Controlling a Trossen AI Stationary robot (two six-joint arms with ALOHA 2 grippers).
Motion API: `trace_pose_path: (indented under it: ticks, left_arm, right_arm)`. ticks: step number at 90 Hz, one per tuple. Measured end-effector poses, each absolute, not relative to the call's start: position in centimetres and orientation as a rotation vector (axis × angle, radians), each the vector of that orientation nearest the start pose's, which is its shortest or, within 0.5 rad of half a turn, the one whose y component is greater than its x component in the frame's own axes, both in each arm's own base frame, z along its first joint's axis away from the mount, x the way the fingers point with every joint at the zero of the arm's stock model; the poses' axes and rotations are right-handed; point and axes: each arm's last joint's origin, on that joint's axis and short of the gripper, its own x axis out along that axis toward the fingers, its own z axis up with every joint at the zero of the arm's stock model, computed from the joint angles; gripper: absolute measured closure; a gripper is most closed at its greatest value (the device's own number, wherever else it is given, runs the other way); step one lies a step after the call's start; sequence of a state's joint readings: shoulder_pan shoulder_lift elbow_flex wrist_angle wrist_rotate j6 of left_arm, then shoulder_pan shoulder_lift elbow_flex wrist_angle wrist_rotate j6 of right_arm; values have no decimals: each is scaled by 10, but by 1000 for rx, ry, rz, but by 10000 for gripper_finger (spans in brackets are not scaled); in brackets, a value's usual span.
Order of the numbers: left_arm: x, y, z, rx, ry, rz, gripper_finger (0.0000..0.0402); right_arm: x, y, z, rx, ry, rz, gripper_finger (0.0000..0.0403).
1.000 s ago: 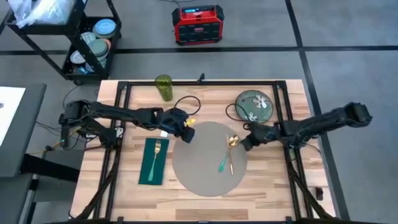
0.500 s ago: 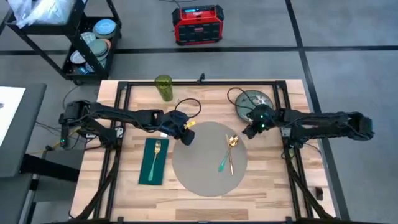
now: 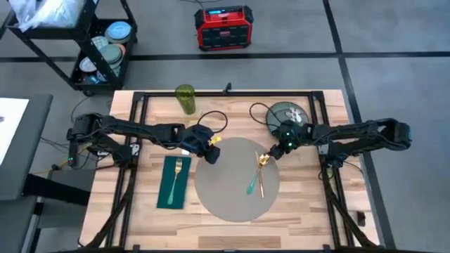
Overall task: Set table place
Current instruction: Put the spoon on the gray table mat
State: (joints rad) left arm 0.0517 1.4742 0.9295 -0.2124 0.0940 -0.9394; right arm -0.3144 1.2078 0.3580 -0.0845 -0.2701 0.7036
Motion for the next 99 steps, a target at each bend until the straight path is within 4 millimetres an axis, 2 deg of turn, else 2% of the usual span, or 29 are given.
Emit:
trace_pose_path:
  ticks: [38,47,59,63,99]
  left_arm:
    - [305,13,224,-924,723,326,400]
    - [305,14,224,-923,721,329,400]
    - [305,14,224,-923,721,329,400]
    - [305,14,224,-923,721,328,400]
    - [305,14,224,-895,724,317,400]
  right_arm:
    - [193,-45,125,931,839,-308,274]
    - [192,-45,124,934,855,-316,305]
    - [192,-45,124,927,851,-311,381]
    - [193,-45,125,919,843,-306,393]
    - [195,-44,127,952,837,-234,402]
